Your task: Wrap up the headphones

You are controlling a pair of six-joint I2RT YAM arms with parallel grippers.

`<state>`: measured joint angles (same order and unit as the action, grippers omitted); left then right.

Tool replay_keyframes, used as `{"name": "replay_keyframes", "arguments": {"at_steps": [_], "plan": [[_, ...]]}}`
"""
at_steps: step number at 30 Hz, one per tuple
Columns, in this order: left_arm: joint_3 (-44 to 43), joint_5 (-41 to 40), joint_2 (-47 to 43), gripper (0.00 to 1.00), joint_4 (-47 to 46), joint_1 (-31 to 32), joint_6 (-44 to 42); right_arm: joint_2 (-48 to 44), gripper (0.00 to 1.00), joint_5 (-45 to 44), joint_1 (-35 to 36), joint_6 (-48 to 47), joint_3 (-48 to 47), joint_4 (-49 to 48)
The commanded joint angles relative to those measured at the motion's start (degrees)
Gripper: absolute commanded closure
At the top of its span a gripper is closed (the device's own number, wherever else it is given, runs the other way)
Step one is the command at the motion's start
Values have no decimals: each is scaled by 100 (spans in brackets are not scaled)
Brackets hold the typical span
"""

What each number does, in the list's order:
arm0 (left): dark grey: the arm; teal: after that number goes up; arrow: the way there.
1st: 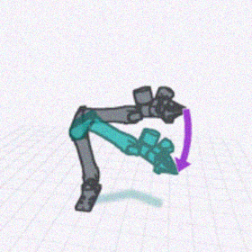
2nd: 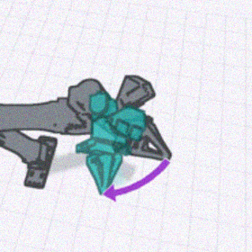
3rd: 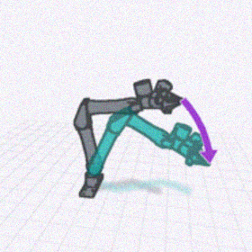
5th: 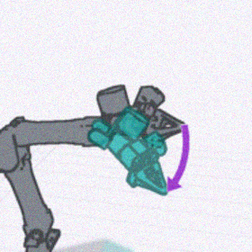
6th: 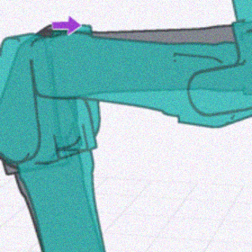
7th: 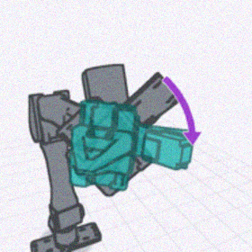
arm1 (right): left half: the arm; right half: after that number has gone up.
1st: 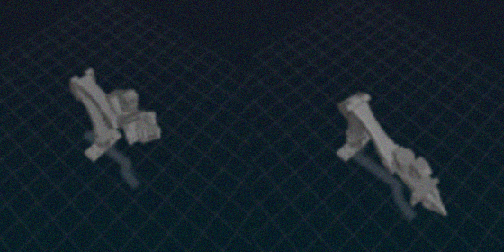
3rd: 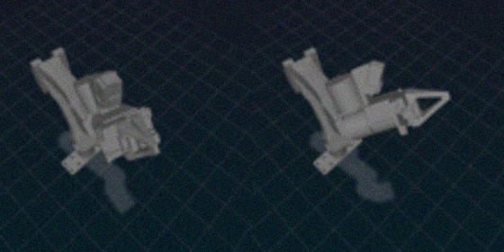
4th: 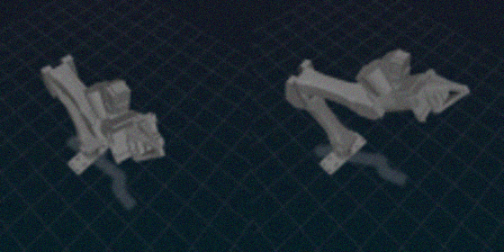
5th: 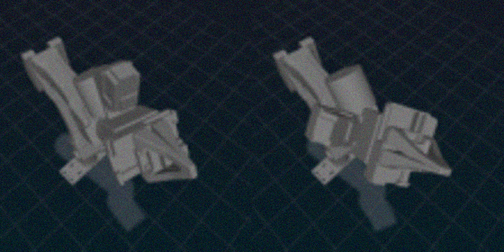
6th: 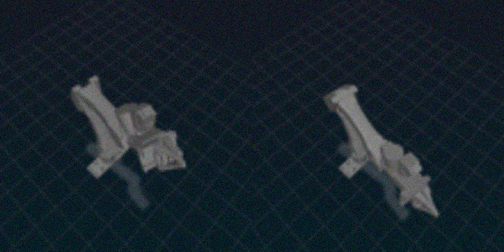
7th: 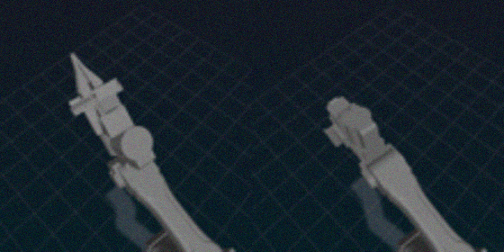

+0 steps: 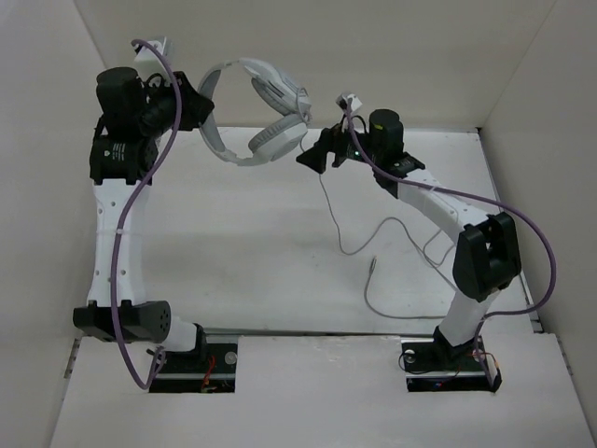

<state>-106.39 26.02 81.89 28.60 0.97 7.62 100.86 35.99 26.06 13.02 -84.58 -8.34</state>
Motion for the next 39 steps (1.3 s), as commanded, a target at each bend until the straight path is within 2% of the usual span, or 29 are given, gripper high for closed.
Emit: {"name": "replay_keyframes", "arguments": {"at_steps": [1, 5, 9, 15, 18, 20, 21, 25, 27, 30, 34, 35, 37, 39], "plan": [[-584, 667, -155, 100, -425, -84, 723, 179, 0, 259, -141, 1114, -147, -1186], [-751, 974, -191, 100, -478, -119, 1022, 294, 0, 347, -115, 1466, 11, -1529], [-910, 1159, -235, 100, -548, -242, 1277, 294, 5, 453, -27, 1678, 458, -2039], [-1314, 1274, -173, 100, -601, -523, 1523, -48, 9, 427, 35, 1231, 1574, -2435], [-1341, 1326, -147, 100, -741, -620, 1699, -312, 26, 391, 52, 774, 2111, -2629], [-1306, 1344, -129, 100, -847, -682, 1830, -479, 52, 514, 78, 397, 2296, -2559], [-1271, 1327, -129, 100, -891, -708, 1875, -566, 61, 575, 87, 256, 2340, -2515], [-937, 1143, -147, 100, -997, -726, 1893, -962, 87, 366, 96, -237, 2139, -1736], [-595, 854, -199, 100, -1023, -674, 1727, -1217, 94, -11, 96, -806, 1797, -919], [-33, 169, -296, 100, -1023, -524, 1410, -1507, 96, -827, 209, -2062, 1200, 512], [601, -1087, -331, 100, -1040, -296, 979, -1569, 98, -2399, 797, -4091, 329, 2604], [724, -1438, -323, 100, -1058, -252, 900, -1561, 100, -3021, 1034, -4810, 206, 3123], [882, -1897, -261, 100, -1119, -199, 803, -1648, 100, -4182, 1448, -5823, 318, 3435], [1005, -2266, -191, 100, -1164, -76, 628, -1832, 100, -5290, 1852, -6939, 634, 3270]]}}
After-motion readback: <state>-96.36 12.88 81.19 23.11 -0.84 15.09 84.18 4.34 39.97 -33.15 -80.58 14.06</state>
